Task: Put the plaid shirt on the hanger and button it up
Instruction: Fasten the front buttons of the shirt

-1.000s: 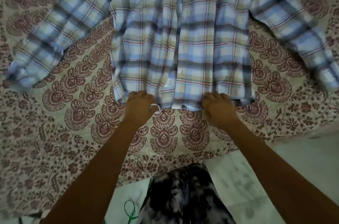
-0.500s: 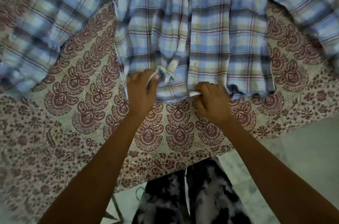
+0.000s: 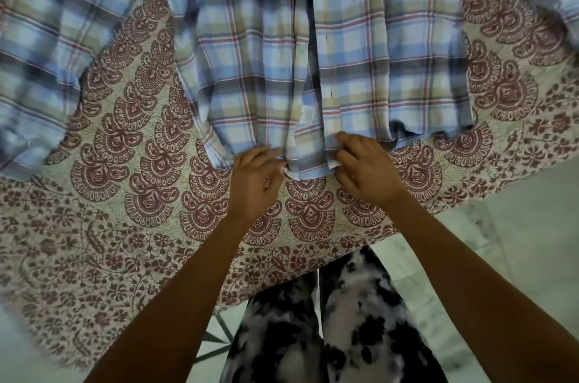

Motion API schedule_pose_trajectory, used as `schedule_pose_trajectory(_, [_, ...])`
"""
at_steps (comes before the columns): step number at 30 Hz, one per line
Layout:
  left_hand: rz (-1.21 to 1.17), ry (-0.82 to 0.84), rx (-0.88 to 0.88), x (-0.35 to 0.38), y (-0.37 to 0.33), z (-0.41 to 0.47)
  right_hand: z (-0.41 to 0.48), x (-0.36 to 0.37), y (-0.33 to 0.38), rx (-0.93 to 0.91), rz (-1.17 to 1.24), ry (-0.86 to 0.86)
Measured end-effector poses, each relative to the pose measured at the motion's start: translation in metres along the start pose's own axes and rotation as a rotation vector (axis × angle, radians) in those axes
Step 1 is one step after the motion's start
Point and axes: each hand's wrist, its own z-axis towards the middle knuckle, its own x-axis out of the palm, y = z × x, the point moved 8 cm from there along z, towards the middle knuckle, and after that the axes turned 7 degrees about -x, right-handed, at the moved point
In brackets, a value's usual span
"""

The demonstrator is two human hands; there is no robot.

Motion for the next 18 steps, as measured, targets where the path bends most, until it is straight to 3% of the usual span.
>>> schedule_pose_trajectory(3, [-0.657,0.007,-0.283,-0.012,-0.005,0.003,0.000,-0.008,-0.001,0.003,0.071,-0.049])
schedule_pose_trajectory(4, [-0.764,0.021,-0.325,-0.013,-0.011,0.003,0.000,-0.009,0.000,0.010,0.083,-0.054])
schedule_pose_trajectory(6, [-0.613,0.048,-0.251,-0.011,-0.019,0.004,-0.002,-0.008,0.003,0.010,0.099,-0.037])
schedule_pose_trajectory(9, [0.133,0.091,-0.018,0.009,-0.018,-0.002,-0.007,-0.001,0.002,0.019,0.072,0.036])
schedule_pose_trajectory(11, [0.341,0.091,0.023,0.016,-0.019,0.000,-0.007,0.004,-0.003,0.051,0.056,0.097])
schedule_pose_trajectory(14, [0.357,0.078,-0.061,0.012,-0.032,0.012,-0.001,0.008,-0.008,0.068,0.053,0.164])
schedule_pose_trajectory(18, [0.026,-0.035,-0.242,-0.010,-0.033,0.035,0.015,0.004,-0.017,0.115,0.156,0.139])
